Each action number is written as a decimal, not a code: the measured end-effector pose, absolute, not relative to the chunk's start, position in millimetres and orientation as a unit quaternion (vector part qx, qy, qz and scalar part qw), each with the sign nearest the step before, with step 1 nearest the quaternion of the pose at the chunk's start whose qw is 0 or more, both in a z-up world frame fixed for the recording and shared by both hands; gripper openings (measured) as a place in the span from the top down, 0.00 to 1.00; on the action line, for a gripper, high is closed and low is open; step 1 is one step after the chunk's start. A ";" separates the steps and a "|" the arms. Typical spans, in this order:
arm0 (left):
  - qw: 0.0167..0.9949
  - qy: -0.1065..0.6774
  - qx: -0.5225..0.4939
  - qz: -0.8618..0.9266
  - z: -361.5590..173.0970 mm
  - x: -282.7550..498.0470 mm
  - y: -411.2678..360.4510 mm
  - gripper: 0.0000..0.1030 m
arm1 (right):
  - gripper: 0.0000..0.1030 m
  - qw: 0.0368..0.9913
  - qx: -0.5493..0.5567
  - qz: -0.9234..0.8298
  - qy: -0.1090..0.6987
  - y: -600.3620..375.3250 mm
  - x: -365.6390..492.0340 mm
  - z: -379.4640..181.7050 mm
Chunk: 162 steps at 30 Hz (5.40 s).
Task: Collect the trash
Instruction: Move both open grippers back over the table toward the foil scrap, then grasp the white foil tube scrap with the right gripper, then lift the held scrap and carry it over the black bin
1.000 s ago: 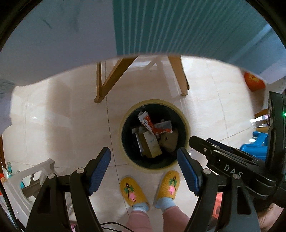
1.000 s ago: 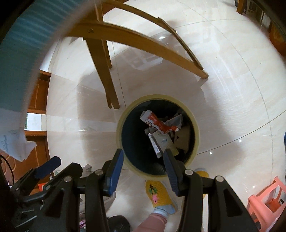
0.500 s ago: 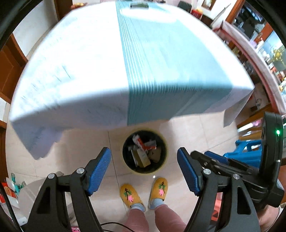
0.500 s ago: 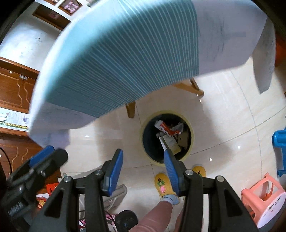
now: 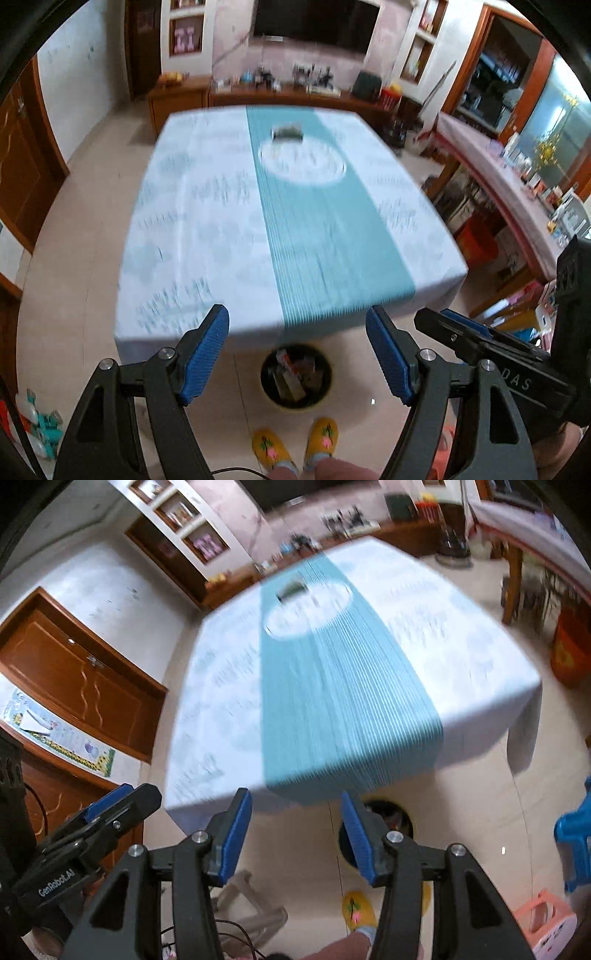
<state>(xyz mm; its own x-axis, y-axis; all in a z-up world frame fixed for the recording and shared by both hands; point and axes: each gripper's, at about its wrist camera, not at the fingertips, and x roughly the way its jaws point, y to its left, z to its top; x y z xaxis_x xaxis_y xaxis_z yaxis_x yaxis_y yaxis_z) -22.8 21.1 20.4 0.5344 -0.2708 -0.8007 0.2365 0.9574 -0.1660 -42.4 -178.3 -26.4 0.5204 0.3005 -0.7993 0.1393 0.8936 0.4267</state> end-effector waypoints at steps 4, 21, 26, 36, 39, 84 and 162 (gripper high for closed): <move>0.888 0.434 -0.025 -0.150 51.3 -10.8 29.0 0.27 | 0.51 0.868 0.203 0.056 0.449 -165.3 -34.0 12.8; 0.906 0.408 -0.018 -0.109 86.5 54.2 32.8 0.27 | 0.51 0.904 0.112 0.103 0.400 -150.0 53.6 73.0; 0.908 0.414 -0.036 -0.064 79.4 98.8 25.9 0.27 | 0.50 0.897 0.086 0.137 0.412 -158.9 107.8 64.3; 0.857 0.499 -0.128 0.025 32.2 225.5 -7.8 0.16 | 0.37 0.870 0.001 0.219 0.442 -202.6 260.8 31.4; 0.843 0.515 -0.143 0.059 14.3 257.6 -15.6 0.16 | 0.32 0.860 -0.032 0.245 0.447 -208.5 306.7 15.0; 0.791 0.568 -0.148 0.169 -66.1 367.4 -27.6 0.16 | 0.88 0.747 -0.090 0.332 0.569 -196.1 474.0 -144.2; 0.819 0.569 -0.067 -0.030 -126.8 3.8 1.2 0.16 | 0.88 0.764 0.221 0.087 0.600 -202.7 -29.9 -153.9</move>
